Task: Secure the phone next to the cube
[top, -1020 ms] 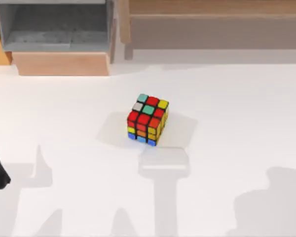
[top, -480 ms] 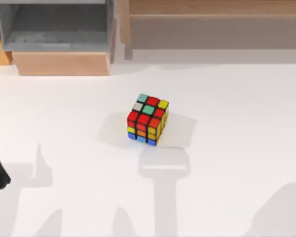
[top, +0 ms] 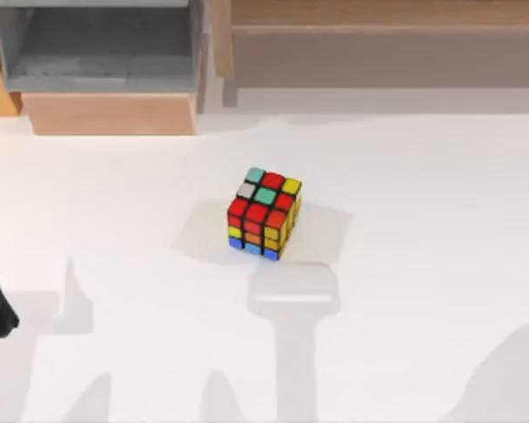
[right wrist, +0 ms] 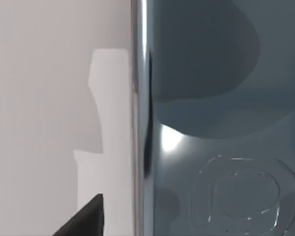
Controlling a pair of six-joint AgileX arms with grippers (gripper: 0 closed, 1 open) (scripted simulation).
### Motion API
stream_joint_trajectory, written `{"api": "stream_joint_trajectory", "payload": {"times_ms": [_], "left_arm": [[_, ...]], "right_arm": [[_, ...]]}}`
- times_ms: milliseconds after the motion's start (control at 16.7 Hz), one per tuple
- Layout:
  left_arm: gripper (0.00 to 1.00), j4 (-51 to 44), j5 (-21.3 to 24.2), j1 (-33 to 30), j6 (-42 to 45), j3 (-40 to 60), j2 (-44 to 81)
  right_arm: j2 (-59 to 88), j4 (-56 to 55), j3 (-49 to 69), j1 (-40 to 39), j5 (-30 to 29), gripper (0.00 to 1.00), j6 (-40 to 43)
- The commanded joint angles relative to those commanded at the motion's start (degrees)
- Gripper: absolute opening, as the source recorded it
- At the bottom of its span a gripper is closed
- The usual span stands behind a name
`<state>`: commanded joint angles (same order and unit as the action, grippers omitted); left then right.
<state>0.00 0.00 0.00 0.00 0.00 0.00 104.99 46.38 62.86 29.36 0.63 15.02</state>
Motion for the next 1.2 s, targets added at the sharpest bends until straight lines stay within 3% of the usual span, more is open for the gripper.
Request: {"api": "stream_joint_trajectory", "payload": {"times_ms": [480,1200], "left_arm": [[1.0,0.0,0.0,0.0,0.0,0.0,0.0],[1.0,0.0,0.0,0.0,0.0,0.0,0.0]], "right_arm": [[3.59,-6.4,-2.78,0.04,-0.02,1.0,0.0],[3.59,-6.4,-2.78,0.04,-0.02,0.1,0.0]]}}
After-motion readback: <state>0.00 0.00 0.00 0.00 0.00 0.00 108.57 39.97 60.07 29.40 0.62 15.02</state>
